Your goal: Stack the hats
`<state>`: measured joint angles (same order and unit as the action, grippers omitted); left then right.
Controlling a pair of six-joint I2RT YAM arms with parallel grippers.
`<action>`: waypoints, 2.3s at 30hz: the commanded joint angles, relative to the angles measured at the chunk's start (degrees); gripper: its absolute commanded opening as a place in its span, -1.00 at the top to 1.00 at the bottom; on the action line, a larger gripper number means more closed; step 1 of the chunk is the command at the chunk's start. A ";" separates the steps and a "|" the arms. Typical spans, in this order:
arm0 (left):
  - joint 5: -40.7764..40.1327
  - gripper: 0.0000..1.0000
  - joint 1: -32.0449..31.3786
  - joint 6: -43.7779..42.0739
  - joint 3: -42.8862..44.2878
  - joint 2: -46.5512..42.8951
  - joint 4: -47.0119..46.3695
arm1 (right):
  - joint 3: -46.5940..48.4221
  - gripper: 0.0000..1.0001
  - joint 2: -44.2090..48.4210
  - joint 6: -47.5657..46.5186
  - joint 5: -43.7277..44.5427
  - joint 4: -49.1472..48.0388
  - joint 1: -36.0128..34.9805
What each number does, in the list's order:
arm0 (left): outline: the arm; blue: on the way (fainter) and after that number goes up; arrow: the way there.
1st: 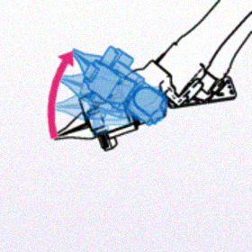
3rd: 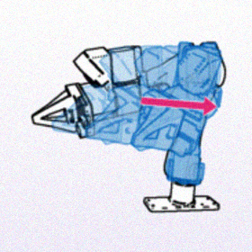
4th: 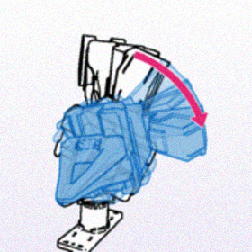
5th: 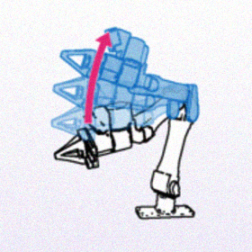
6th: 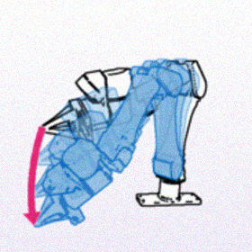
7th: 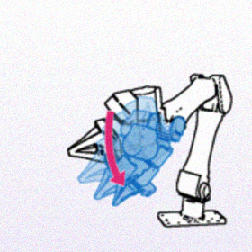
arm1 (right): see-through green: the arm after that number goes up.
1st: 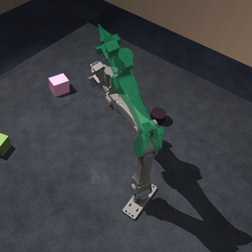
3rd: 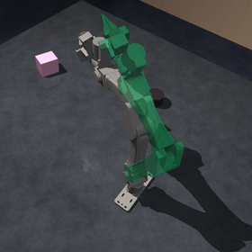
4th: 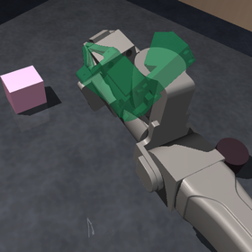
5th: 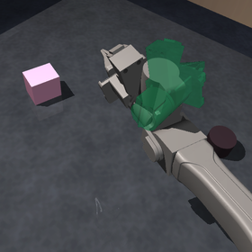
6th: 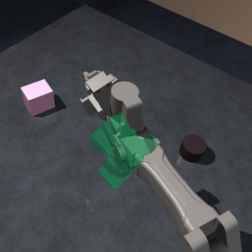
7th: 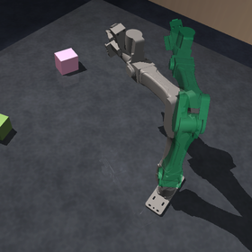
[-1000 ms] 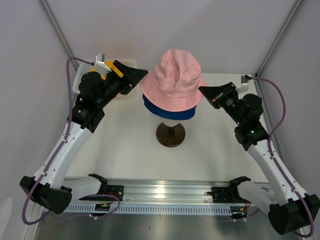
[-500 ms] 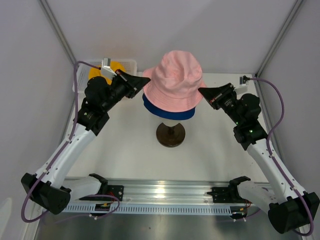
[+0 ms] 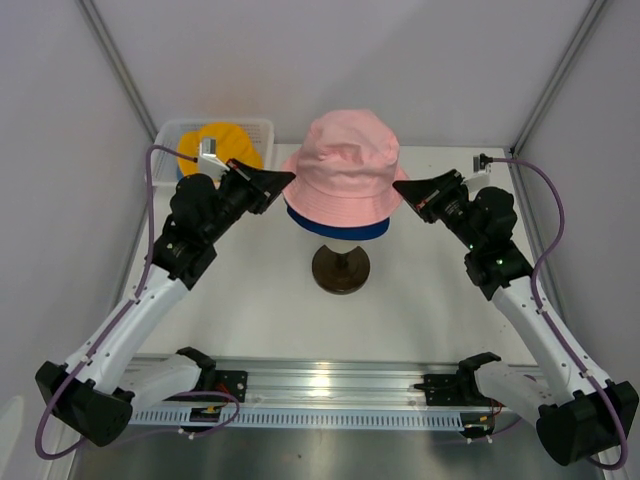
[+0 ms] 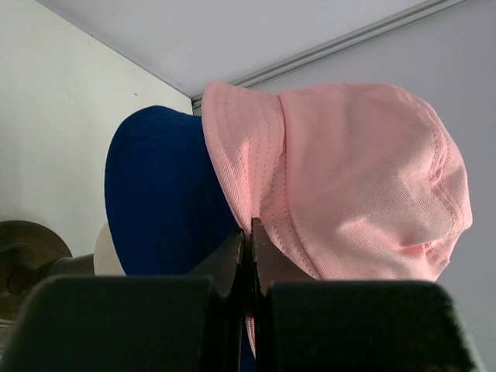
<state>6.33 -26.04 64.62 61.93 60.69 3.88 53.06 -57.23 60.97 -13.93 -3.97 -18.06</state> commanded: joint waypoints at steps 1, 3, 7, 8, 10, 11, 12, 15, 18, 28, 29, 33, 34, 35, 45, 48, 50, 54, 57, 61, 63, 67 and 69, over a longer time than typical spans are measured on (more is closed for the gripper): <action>-5.10 0.99 0.47 -1.33 -2.96 -2.41 7.63 | 0.38 1.00 -0.86 -2.88 3.21 7.13 0.40; -5.10 0.99 0.38 -3.08 -3.04 -3.37 7.98 | -0.15 1.00 -0.43 -2.79 3.21 7.48 0.49; -5.19 0.99 -0.76 -6.07 -2.70 -3.91 8.16 | -0.50 1.00 -0.25 -2.52 2.42 7.57 0.49; -4.84 0.99 -1.11 -6.69 -2.00 -3.65 8.51 | -0.50 1.00 -0.25 -2.61 2.07 7.40 0.40; -3.96 0.99 -2.17 -8.80 -1.55 -3.03 8.34 | -0.41 0.95 -0.42 -2.70 1.28 7.57 0.49; -3.17 0.99 -2.43 -9.42 -1.64 -2.42 7.29 | -0.32 0.85 -0.34 -2.87 0.93 7.57 0.57; -1.34 0.98 -2.70 -9.86 -1.46 -2.15 6.59 | -0.15 0.82 -0.42 -2.96 0.66 7.40 0.57; 2.36 0.97 -2.78 -11.18 -1.55 -1.36 4.04 | 1.17 0.65 -0.77 -3.40 -1.09 6.96 1.28; 3.69 0.96 -3.22 -13.72 -1.46 -1.89 3.59 | 3.71 0.61 -1.39 -5.77 -1.27 9.06 1.54; -4.21 0.95 -8.41 -16.90 -1.98 -5.14 7.90 | 4.95 0.35 -3.94 -6.13 -3.82 6.87 2.85; -4.65 0.95 -9.02 -16.46 -2.51 -5.31 7.64 | 5.04 0.31 -4.20 -5.87 -4.08 6.69 3.21; -8.51 0.85 -12.62 -15.14 -3.75 -5.84 8.33 | 5.30 0.27 -4.47 -5.16 -5.93 5.55 5.67; -9.22 0.83 -12.89 -14.79 -3.84 -6.02 8.77 | 5.48 0.26 -4.21 -5.25 -6.10 5.38 6.37; -9.58 0.75 -13.07 -14.53 -4.10 -6.45 9.12 | 5.65 0.23 -4.12 -5.42 -6.45 4.85 6.55; -18.44 -0.26 -13.51 -21.08 -0.88 -9.19 11.75 | 8.55 0.09 -5.08 -6.30 -11.90 -0.07 8.13; -18.64 -0.32 -11.41 -27.25 5.81 -7.52 13.96 | 10.57 0.09 -6.31 -8.84 -14.19 1.32 8.05; -17.85 -0.31 -8.61 -29.71 8.11 -7.16 14.32 | 12.76 0.08 -7.53 -11.30 -14.89 3.78 8.13; -12.14 -0.29 -1.66 -29.29 9.08 -6.37 11.33 | 14.53 0.07 -9.12 -13.51 -16.47 6.43 8.05; -7.66 -0.26 3.00 -27.27 9.17 -4.88 9.40 | 14.71 0.07 -10.52 -12.90 -17.79 5.29 8.13; 2.88 -0.19 5.74 -23.58 9.78 -1.37 8.16 | 15.93 0.20 -13.16 -10.53 -20.60 4.76 8.05; 8.69 -0.12 5.74 -20.34 10.31 0.92 8.43 | 16.29 0.28 -14.22 -9.04 -21.48 5.37 8.05; 14.15 0.08 5.21 -14.71 6.72 1.72 4.13 | 15.32 0.30 -13.70 -7.10 -21.94 6.77 7.26; 13.37 0.12 4.69 -13.47 4.61 0.93 2.20 | 13.74 0.22 -11.51 -6.74 -19.83 6.96 6.47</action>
<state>14.39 -20.88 46.46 68.16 63.37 11.73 66.46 -71.75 52.60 -34.06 3.22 -10.61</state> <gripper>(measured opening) 0.450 0.369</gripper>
